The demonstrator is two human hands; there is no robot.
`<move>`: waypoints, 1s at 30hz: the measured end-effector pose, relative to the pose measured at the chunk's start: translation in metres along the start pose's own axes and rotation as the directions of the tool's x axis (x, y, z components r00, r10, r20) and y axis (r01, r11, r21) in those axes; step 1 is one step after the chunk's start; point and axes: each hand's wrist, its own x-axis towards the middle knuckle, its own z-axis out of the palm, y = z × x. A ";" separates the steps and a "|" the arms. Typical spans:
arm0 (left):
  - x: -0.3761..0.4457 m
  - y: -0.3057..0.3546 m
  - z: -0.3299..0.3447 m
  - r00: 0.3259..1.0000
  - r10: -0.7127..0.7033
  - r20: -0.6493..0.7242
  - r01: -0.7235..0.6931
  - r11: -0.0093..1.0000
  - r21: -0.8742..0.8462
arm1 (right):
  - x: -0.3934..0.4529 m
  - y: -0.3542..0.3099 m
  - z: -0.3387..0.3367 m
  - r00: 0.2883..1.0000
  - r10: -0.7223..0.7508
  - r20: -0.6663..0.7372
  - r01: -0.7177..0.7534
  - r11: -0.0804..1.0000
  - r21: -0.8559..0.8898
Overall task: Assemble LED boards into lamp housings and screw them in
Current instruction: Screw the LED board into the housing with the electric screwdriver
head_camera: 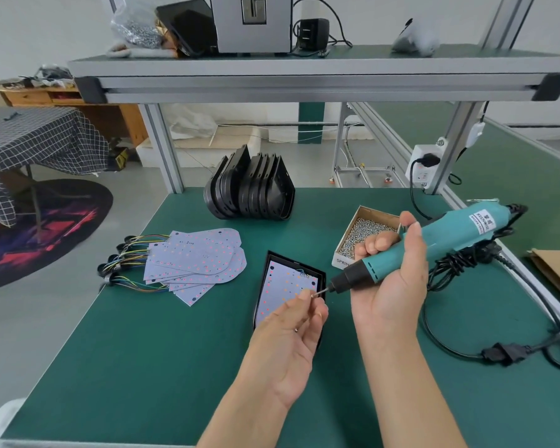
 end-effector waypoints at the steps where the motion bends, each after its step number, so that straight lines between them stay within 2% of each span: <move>1: 0.000 -0.001 0.000 1.000 0.000 0.000 0.000 1.000 -0.003 | 0.000 0.000 0.000 1.000 -0.006 0.001 0.006 1.000 -0.008; 12: 0.000 -0.009 0.000 0.999 0.040 -0.034 -0.041 0.999 -0.014 | -0.005 0.003 -0.005 1.000 -0.031 -0.005 0.031 0.999 -0.044; 20: 0.000 -0.020 -0.001 0.991 0.116 -0.066 -0.113 0.993 0.045 | -0.011 0.003 -0.007 0.997 -0.075 -0.031 0.072 0.994 -0.087; 24: 0.003 -0.017 -0.005 0.987 0.152 -0.058 -0.143 0.979 0.146 | -0.014 0.000 -0.008 0.997 -0.064 -0.044 0.059 0.992 -0.108; 27: 0.002 -0.020 -0.005 0.981 0.189 -0.042 -0.178 0.965 0.192 | -0.014 -0.003 -0.009 0.999 -0.037 0.011 0.038 0.996 -0.076; 30: 0.002 -0.027 -0.003 0.972 0.226 -0.056 -0.210 0.955 0.210 | -0.014 -0.007 -0.014 0.989 -0.003 0.149 0.011 0.999 -0.053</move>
